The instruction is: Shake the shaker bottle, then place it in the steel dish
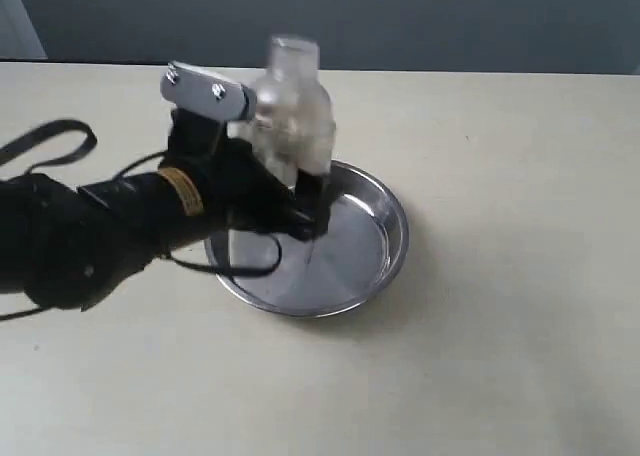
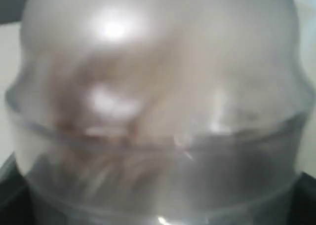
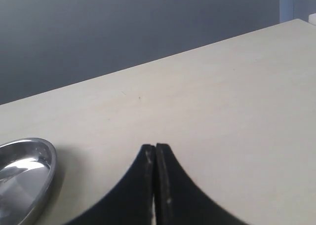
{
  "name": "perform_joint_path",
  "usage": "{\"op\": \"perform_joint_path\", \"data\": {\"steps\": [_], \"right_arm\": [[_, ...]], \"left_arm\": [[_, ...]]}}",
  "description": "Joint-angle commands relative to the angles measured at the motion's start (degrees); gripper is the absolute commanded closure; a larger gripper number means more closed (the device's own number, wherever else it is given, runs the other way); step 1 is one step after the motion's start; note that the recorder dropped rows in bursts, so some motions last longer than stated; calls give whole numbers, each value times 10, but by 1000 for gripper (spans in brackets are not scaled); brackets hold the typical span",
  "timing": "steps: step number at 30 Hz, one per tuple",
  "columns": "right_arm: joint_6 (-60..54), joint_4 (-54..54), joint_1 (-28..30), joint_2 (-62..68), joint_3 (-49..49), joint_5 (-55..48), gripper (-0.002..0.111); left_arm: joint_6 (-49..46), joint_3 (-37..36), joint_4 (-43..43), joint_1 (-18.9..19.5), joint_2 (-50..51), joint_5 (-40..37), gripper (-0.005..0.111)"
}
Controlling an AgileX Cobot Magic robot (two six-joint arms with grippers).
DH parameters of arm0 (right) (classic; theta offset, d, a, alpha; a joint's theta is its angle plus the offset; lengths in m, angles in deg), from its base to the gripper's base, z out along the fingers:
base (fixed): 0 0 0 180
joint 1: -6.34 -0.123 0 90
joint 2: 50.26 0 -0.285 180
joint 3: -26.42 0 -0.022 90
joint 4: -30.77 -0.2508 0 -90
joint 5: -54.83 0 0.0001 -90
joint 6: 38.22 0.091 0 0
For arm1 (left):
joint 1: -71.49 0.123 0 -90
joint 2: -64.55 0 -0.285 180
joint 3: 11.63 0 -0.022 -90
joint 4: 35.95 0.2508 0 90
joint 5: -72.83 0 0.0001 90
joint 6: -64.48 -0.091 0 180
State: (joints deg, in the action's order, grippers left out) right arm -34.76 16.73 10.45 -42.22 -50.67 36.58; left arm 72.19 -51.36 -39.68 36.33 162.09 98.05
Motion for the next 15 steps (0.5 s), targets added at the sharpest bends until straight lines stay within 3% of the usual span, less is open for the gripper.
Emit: {"op": "perform_joint_path", "data": {"steps": [1,2,3,4,5,7,9,10,12,15], "right_arm": [[-2,2,-1,-3,-1,6,109],[-2,2,-1,-3,-1,6,109],[-2,2,-1,-3,-1,6,109],[-2,2,-1,-3,-1,6,109],[-2,2,-1,-3,-1,6,109],[-2,2,-1,-3,-1,6,109],[-2,2,-1,-3,-1,6,109],[-2,2,-1,-3,-1,6,109],[-2,2,-1,-3,-1,6,109],[-2,2,-1,-3,-1,6,109]], "left_arm": [[-13,28,73,-11,-69,37,106],[-28,9,1,-2,-21,8,106],[-21,7,-18,-2,-10,31,106],[-19,30,76,-7,-52,102,106],[-21,65,138,-8,-102,116,106],[-21,87,117,-8,-125,35,106],[-24,56,83,-7,-91,-43,106],[-22,31,63,-3,-57,-43,106],[-4,14,29,-6,-23,-1,106],[-32,40,99,-14,-83,96,106]]}}
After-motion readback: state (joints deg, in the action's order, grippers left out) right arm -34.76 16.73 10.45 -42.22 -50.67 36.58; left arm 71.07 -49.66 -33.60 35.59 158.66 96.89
